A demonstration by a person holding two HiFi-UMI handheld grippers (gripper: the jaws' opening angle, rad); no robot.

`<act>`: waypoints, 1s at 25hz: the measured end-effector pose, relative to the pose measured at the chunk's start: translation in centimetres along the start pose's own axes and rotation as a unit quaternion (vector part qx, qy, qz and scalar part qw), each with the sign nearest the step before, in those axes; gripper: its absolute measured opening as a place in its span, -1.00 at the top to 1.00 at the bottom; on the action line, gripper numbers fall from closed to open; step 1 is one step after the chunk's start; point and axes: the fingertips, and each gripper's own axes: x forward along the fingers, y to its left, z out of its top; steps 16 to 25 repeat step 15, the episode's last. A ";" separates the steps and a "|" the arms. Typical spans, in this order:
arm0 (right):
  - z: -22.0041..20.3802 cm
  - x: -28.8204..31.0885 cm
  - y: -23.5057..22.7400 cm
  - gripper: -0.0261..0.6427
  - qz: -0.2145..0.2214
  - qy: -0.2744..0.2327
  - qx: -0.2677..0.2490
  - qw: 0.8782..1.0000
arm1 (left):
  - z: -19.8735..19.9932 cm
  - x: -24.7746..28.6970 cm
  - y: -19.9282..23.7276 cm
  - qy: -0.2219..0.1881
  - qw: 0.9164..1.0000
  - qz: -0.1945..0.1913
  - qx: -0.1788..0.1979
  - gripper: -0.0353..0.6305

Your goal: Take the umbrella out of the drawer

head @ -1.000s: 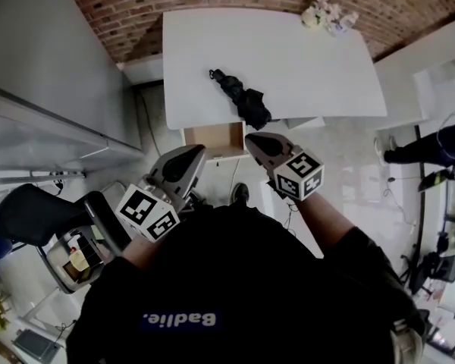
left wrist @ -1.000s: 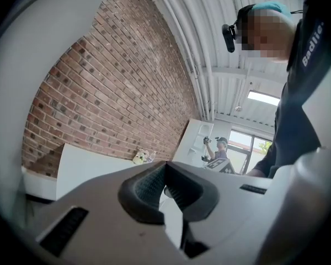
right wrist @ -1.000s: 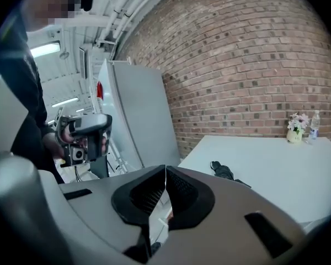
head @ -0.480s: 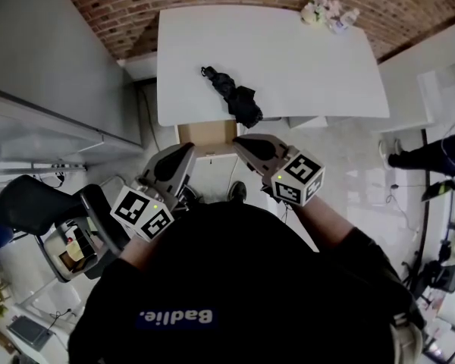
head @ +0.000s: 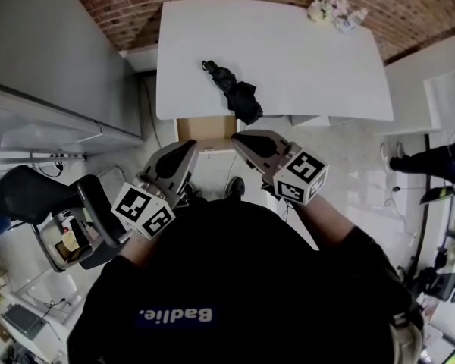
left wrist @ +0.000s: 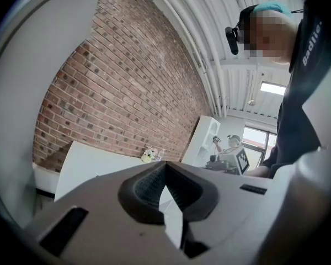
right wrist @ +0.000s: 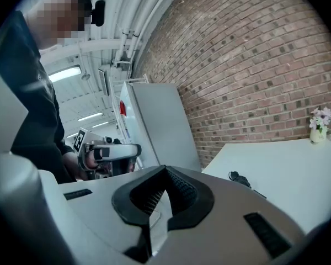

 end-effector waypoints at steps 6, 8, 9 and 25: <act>0.3 0.0 -0.4 0.83 0.000 -0.004 0.004 1.000 | -0.1 0.5 -0.1 -0.001 1.000 -0.002 0.001 0.90; 0.4 0.0 -0.6 0.83 -0.004 -0.005 0.007 1.000 | 0.0 0.6 -0.1 -0.001 1.000 -0.004 0.002 0.90; 0.4 0.0 -0.6 0.83 -0.005 -0.006 0.008 1.000 | 0.1 0.6 -0.1 -0.001 1.000 -0.005 0.002 0.90; 0.3 0.1 -0.8 0.83 -0.013 -0.005 0.011 1.000 | 0.4 0.6 -0.1 -0.002 1.000 -0.008 0.004 0.90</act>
